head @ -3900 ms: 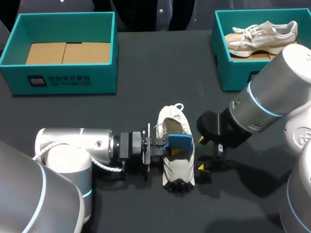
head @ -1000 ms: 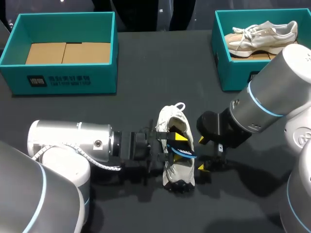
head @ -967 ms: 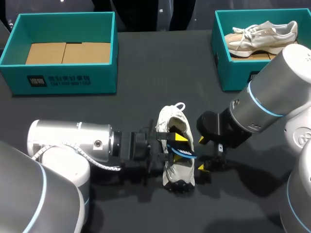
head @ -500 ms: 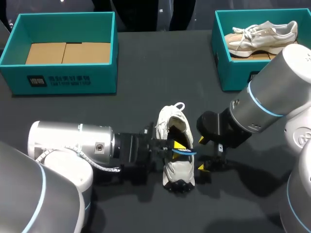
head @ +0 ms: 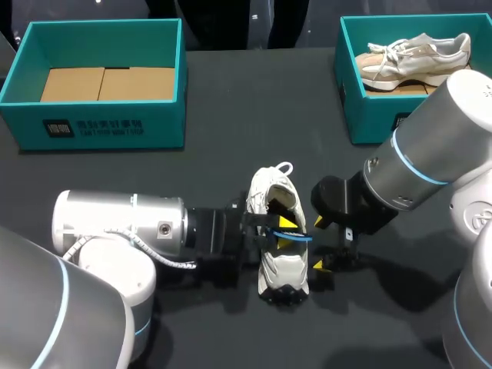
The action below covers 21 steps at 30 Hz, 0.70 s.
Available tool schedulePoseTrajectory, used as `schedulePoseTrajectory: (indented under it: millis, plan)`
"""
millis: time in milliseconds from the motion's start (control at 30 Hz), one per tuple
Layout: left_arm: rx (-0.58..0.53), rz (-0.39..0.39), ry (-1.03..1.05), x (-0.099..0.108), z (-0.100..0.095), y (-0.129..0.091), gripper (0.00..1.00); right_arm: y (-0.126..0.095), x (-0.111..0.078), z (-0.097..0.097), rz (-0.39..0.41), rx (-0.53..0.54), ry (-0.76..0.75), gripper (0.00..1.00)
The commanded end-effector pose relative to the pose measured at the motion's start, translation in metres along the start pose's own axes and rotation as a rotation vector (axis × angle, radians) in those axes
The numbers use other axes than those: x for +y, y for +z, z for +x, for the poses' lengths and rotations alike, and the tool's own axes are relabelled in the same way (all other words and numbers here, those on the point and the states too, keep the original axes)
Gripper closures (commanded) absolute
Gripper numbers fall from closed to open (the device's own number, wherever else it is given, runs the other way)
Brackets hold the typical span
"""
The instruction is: Take the shoe out of the shoebox, open the shoe tongue, remove and reinsert the insole, then place the shoe into the shoebox
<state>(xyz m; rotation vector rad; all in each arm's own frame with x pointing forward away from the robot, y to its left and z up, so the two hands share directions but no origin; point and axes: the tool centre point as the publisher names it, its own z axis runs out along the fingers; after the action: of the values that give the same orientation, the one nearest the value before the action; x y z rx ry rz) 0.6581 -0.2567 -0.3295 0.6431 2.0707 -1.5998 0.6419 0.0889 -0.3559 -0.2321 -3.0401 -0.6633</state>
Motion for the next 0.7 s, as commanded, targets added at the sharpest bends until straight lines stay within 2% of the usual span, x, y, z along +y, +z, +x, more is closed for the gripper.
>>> schedulePoseTrajectory:
  millis: [33,267,300,367,700]
  plan:
    - [-0.002,0.026,-0.003,-0.013,0.0,-0.014,0.64,0.001,-0.001,0.001,-0.001,-0.002,-0.001,0.0]
    - [0.024,0.056,0.015,-0.032,0.005,-0.015,0.65,0.001,-0.001,0.001,-0.001,-0.002,-0.001,0.0]
    - [0.031,0.055,0.024,-0.033,0.006,-0.014,0.68,0.001,-0.001,0.001,-0.001,-0.002,-0.001,0.0]
    - [0.036,0.048,0.032,-0.033,0.008,-0.01,1.0,0.001,-0.001,0.001,-0.001,-0.002,-0.001,0.0]
    - [0.04,-0.033,0.106,-0.009,0.013,0.007,1.0,0.001,-0.001,0.001,-0.001,-0.002,-0.001,0.0]
